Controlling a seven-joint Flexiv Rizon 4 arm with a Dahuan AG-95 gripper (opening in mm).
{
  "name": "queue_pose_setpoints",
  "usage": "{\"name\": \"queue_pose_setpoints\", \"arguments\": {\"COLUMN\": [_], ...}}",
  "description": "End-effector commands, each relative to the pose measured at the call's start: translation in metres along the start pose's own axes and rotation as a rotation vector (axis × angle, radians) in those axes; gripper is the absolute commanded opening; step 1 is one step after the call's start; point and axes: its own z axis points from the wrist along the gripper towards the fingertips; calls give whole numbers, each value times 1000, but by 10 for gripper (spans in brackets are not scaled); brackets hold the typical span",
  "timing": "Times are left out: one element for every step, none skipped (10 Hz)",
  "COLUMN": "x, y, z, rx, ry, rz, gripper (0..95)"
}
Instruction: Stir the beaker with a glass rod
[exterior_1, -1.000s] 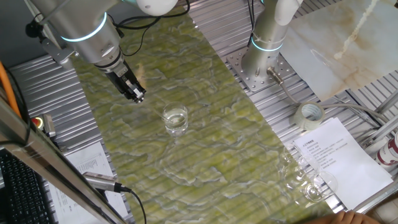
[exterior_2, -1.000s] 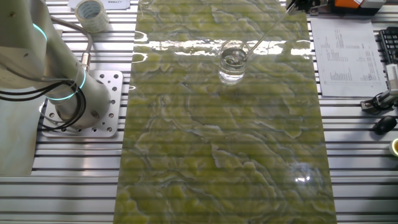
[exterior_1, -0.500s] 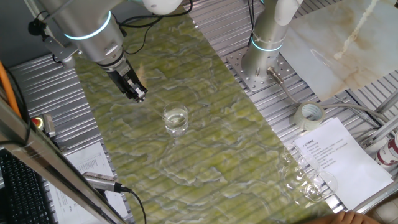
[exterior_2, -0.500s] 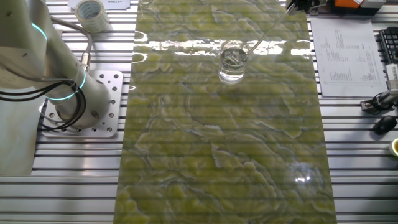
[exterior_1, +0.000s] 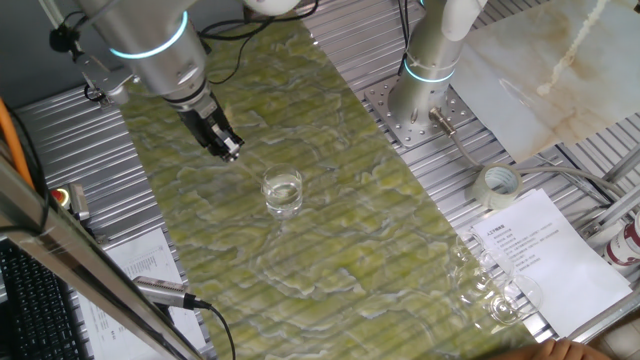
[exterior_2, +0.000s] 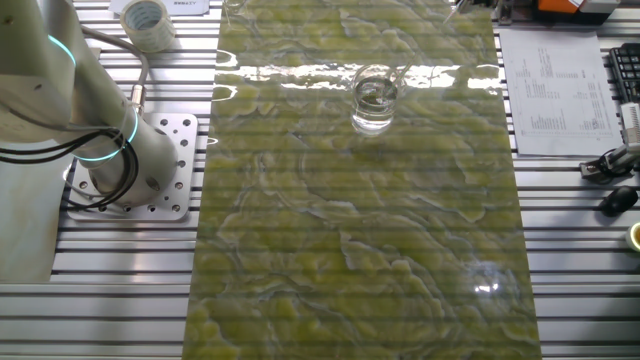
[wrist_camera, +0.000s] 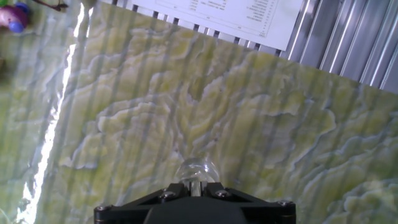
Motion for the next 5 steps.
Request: {"name": "queue_pose_setpoints", "arguments": {"x": [4,6,11,14,19], "y": [3,3,3,4,6], "z": [-2,-2,-2,-1,-2], "rx": [7,8,11,13,16], "ry": [-9,-10,-14,-25,-32], "rz": [-9,-10,-16,-26,-30], "gripper": [0,0,0,0,0]}}
